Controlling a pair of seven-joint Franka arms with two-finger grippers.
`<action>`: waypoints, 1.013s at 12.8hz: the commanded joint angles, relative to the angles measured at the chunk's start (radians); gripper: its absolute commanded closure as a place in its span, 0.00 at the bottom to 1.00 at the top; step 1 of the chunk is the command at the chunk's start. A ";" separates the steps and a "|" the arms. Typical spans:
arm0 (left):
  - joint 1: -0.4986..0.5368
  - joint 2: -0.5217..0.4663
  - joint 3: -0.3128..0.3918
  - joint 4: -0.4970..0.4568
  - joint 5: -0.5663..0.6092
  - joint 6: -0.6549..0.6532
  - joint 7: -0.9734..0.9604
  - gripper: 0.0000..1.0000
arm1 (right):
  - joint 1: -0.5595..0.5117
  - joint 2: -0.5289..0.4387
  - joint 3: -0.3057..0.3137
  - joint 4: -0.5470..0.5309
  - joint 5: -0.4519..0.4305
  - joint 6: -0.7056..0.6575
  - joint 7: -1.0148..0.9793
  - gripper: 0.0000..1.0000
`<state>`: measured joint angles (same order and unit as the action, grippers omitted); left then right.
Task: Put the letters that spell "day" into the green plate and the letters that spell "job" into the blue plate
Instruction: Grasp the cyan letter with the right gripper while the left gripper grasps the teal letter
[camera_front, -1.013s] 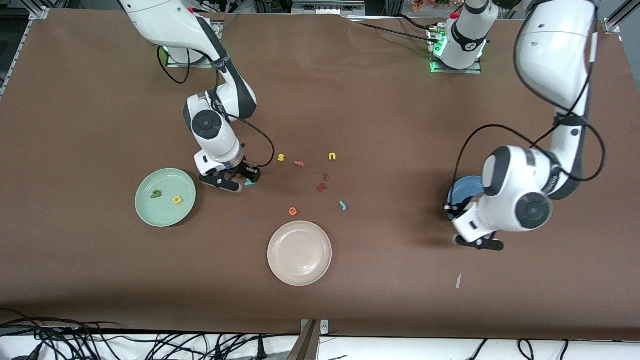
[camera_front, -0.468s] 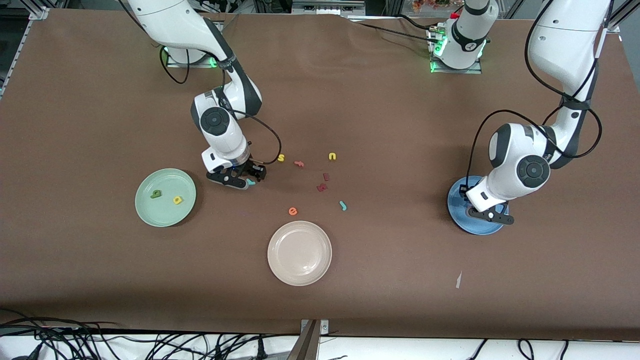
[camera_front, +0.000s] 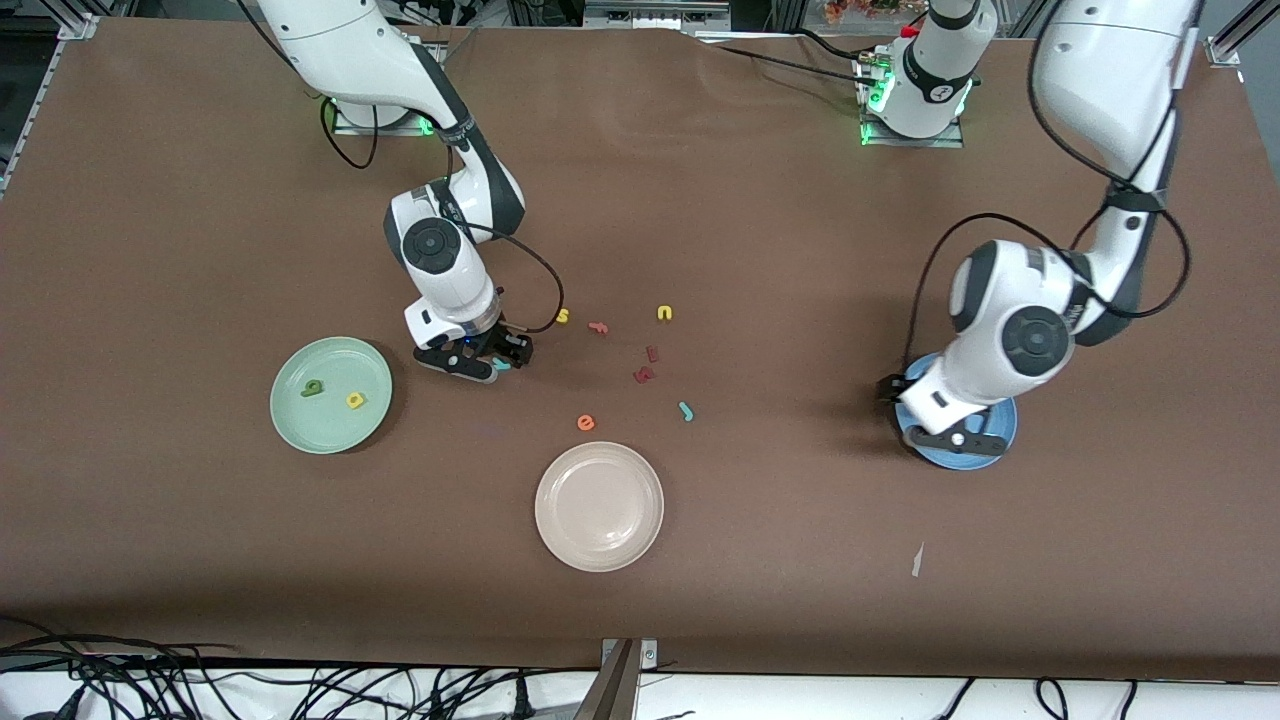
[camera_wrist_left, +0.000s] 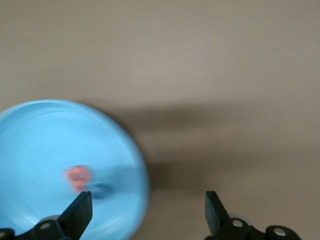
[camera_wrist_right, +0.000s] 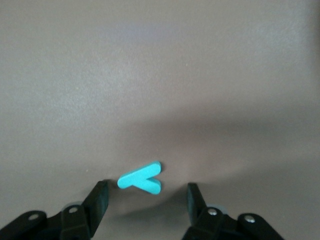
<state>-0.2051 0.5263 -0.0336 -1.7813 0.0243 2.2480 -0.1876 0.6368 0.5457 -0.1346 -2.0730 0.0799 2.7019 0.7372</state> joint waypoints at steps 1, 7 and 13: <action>-0.114 0.108 0.011 0.164 -0.075 -0.027 -0.192 0.00 | 0.012 0.031 -0.014 0.028 -0.003 0.015 0.008 0.36; -0.283 0.291 0.011 0.382 -0.087 -0.028 -0.651 0.00 | 0.014 0.031 -0.014 0.025 -0.008 0.015 0.010 0.67; -0.369 0.414 0.012 0.546 -0.086 -0.028 -0.906 0.00 | 0.014 0.025 -0.014 0.024 -0.009 0.012 -0.001 0.89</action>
<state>-0.5466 0.8777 -0.0379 -1.3318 -0.0423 2.2474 -1.0382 0.6414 0.5486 -0.1411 -2.0555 0.0779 2.7025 0.7368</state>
